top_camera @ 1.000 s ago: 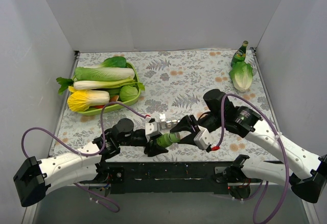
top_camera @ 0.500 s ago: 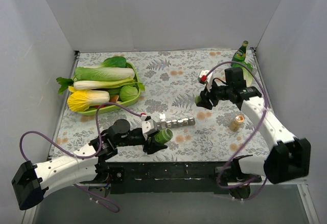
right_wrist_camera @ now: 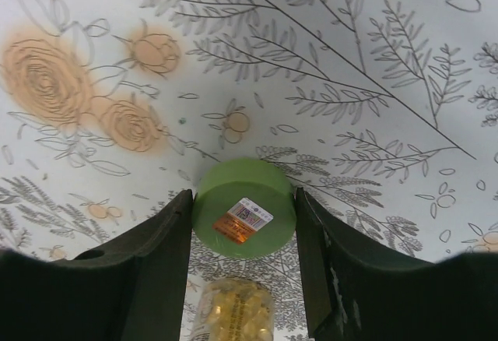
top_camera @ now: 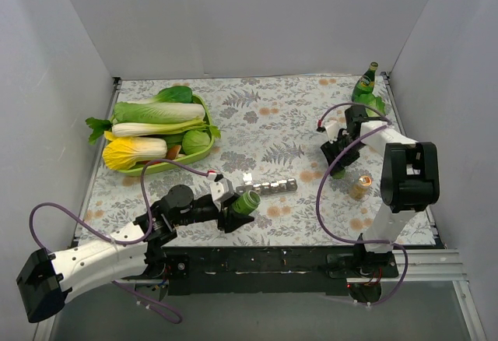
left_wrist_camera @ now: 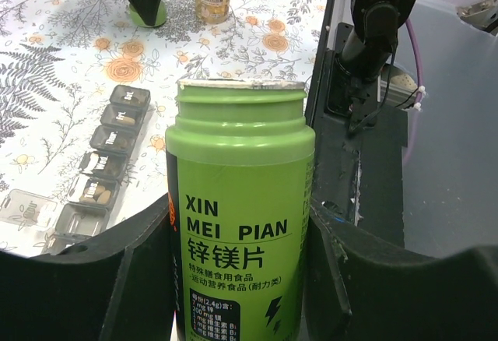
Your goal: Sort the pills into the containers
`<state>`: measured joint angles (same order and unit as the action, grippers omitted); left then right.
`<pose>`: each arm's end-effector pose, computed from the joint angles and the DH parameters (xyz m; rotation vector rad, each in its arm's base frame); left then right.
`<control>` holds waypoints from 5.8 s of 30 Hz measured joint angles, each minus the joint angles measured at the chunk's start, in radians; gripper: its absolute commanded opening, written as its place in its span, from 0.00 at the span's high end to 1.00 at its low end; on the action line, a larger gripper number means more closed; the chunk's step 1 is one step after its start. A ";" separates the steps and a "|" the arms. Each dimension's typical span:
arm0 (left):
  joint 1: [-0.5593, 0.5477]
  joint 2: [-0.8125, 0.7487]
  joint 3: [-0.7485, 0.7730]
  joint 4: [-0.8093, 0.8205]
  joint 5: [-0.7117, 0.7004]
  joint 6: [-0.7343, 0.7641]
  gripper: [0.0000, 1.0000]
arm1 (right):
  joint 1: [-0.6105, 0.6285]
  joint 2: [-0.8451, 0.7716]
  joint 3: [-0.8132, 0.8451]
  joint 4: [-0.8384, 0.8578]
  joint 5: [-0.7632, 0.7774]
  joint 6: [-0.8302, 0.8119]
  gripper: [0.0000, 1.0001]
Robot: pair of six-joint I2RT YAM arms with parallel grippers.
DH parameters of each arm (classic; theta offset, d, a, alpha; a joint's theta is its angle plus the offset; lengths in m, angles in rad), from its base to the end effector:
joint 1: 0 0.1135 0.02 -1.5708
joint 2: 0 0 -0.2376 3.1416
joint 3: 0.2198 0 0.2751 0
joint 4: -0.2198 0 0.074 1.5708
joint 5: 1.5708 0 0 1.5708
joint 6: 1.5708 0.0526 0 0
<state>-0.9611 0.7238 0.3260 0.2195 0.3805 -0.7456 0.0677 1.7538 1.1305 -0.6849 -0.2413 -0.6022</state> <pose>0.1178 -0.2027 0.2004 0.5339 1.9491 -1.5093 0.3471 0.0361 0.1183 -0.9685 2.6454 0.2311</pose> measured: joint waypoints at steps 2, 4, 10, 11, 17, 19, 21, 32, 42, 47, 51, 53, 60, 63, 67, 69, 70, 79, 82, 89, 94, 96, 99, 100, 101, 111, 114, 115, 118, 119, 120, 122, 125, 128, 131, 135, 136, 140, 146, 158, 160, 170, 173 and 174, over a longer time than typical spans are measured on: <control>0.000 -0.007 0.000 0.000 -0.005 -0.005 1.00 | -0.006 0.023 0.010 0.003 0.039 0.002 0.36; 0.000 -0.019 -0.002 0.001 -0.008 -0.011 1.00 | -0.008 0.030 0.021 0.007 0.063 0.004 0.25; 0.000 -0.035 -0.009 0.022 -0.011 -0.028 1.00 | -0.011 0.033 0.027 -0.002 0.075 -0.010 0.07; 0.000 -0.034 -0.009 0.025 -0.011 -0.030 1.00 | -0.011 0.033 0.033 -0.015 0.071 -0.018 0.06; 0.000 -0.023 -0.009 0.051 -0.005 -0.040 1.00 | -0.009 -0.004 0.129 -0.106 -0.010 -0.100 0.04; 0.000 -0.016 -0.009 0.066 0.002 -0.045 1.00 | -0.003 -0.068 0.156 -0.126 -0.071 -0.157 0.04; 0.000 -0.005 -0.009 0.087 0.010 -0.051 1.00 | 0.008 -0.169 0.159 -0.125 -0.169 -0.219 0.02; 0.000 0.073 -0.005 0.172 0.068 -0.099 1.00 | 0.186 -0.530 -0.007 -0.056 -0.962 -0.408 0.05; 0.000 0.105 0.002 0.206 0.076 -0.134 1.00 | 0.254 -0.508 -0.035 -0.179 -1.041 -0.558 0.06; 0.000 0.074 0.005 0.188 0.059 -0.138 1.00 | 0.254 -0.508 -0.048 -0.179 -1.041 -0.536 0.09; 0.008 0.042 0.023 0.167 0.017 -0.183 1.00 | 0.254 -0.502 -0.048 -0.175 -1.031 -0.485 0.09; 0.050 0.036 0.056 0.146 -0.002 -0.222 1.00 | 0.254 -0.490 -0.052 -0.156 -1.010 -0.437 0.09; 0.572 0.232 0.344 0.289 0.144 -0.417 1.00 | 0.220 -0.499 -0.142 0.003 -0.883 -0.233 0.09; 0.602 0.262 0.374 0.405 0.227 -0.418 1.00 | 0.177 -0.523 -0.165 0.054 -0.851 -0.178 0.08; 0.364 0.113 0.346 0.393 0.284 -0.306 1.00 | 0.146 -0.585 -0.205 0.109 -0.824 -0.127 0.08; 0.287 0.020 0.311 0.431 0.285 -0.278 1.00 | 0.138 -0.603 -0.217 0.123 -0.822 -0.109 0.08; 0.290 -0.028 0.284 0.497 0.259 -0.264 1.00 | 0.131 -0.604 -0.220 0.132 -0.823 -0.101 0.08; 0.454 0.268 0.285 0.695 0.272 -0.489 1.00 | 0.085 -0.623 -0.250 0.153 -0.823 -0.071 0.07; 0.224 0.007 0.225 0.576 0.251 -0.342 1.00 | 0.069 -0.643 -0.270 0.162 -0.826 -0.059 0.07; 0.515 0.051 0.172 0.863 0.330 -0.395 1.00 | 0.056 -0.633 -0.270 0.164 -0.827 -0.055 0.07; 0.518 0.066 0.048 0.647 0.380 -0.345 1.00 | 0.045 -0.650 -0.311 0.197 -0.827 -0.050 0.07; 0.518 0.016 0.015 0.607 0.387 -0.315 1.00 | 0.043 -0.656 -0.330 0.200 -0.826 -0.048 0.06; 0.513 -0.071 -0.054 0.557 0.386 -0.270 1.00 | 0.042 -0.655 -0.343 0.209 -0.819 -0.048 0.06; 0.509 -0.088 -0.077 0.540 0.384 -0.259 1.00 | 0.042 -0.655 -0.343 0.216 -0.819 -0.048 0.06; 0.505 -0.095 -0.093 0.523 0.380 -0.250 1.00 | 0.041 -0.655 -0.343 0.219 -0.818 -0.048 0.06; 0.426 0.101 -0.094 0.189 0.290 -0.080 1.00 | 0.036 -0.663 -0.398 0.266 -0.808 -0.050 0.06; 0.423 0.172 -0.050 0.105 0.283 -0.010 1.00 | 0.033 -0.664 -0.407 0.282 -0.807 -0.053 0.06; 0.423 0.202 -0.024 0.071 0.280 0.021 1.00 | 0.032 -0.665 -0.414 0.287 -0.806 -0.055 0.06; 0.422 0.266 0.039 -0.005 0.272 0.096 1.00 | 0.030 -0.671 -0.446 0.309 -0.806 -0.056 0.05; 0.422 0.282 0.055 -0.024 0.270 0.113 1.00 | 0.029 -0.674 -0.459 0.314 -0.806 -0.056 0.05; 0.422 0.302 0.074 -0.049 0.267 0.134 1.00 | 0.028 -0.678 -0.472 0.319 -0.808 -0.056 0.05; 0.420 0.344 0.106 -0.097 0.259 0.178 1.00 | 0.025 -0.685 -0.492 0.325 -0.808 -0.057 0.05; 0.418 0.382 0.130 -0.160 0.244 0.229 1.00 | 0.015 -0.695 -0.529 0.352 -0.809 -0.060 0.05; 0.414 0.399 0.137 -0.212 0.231 0.267 1.00 | -0.004 -0.696 -0.564 0.369 -0.814 -0.066 0.05; 0.409 0.405 0.142 -0.272 0.224 0.311 1.00 | -0.017 -0.696 -0.573 0.372 -0.821 -0.079 0.05; 0.402 0.419 0.152 -0.328 0.219 0.376 1.00 | -0.027 -0.695 -0.573 0.377 -0.839 -0.099 0.05; 0.401 0.425 0.156 -0.341 0.218 0.393 1.00 | -0.027 -0.695 -0.573 0.377 -0.842 -0.106 0.05; 0.397 0.459 0.175 -0.379 0.218 0.449 1.00 | -0.028 -0.695 -0.573 0.372 -0.850 -0.134 0.05; 0.388 0.529 0.218 -0.414 0.217 0.508 1.00 | -0.028 -0.696 -0.573 0.354 -0.854 -0.177 0.05; 0.362 0.632 0.300 -0.484 0.198 0.593 1.00 | -0.028 -0.699 -0.573 0.330 -0.849 -0.209 0.06; 0.362 0.648 0.317 -0.504 0.190 0.610 1.00 | -0.028 -0.699 -0.573 0.325 -0.845 -0.214 0.06; 0.362 0.701 0.382 -0.583 0.154 0.657 1.00 | -0.028 -0.713 -0.573 0.307 -0.832 -0.234 0.06; 0.361 0.729 0.415 -0.616 0.140 0.665 1.00 | -0.028 -0.715 -0.572 0.296 -0.831 -0.240 0.06; 0.361 0.734 0.422 -0.623 0.135 0.668 1.00 | -0.028 -0.715 -0.572 0.293 -0.831 -0.241 0.06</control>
<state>-0.5999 1.4578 0.7483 -0.4034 0.5159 -0.0780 0.0395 1.0393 0.5583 -0.3920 -1.0725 -0.8429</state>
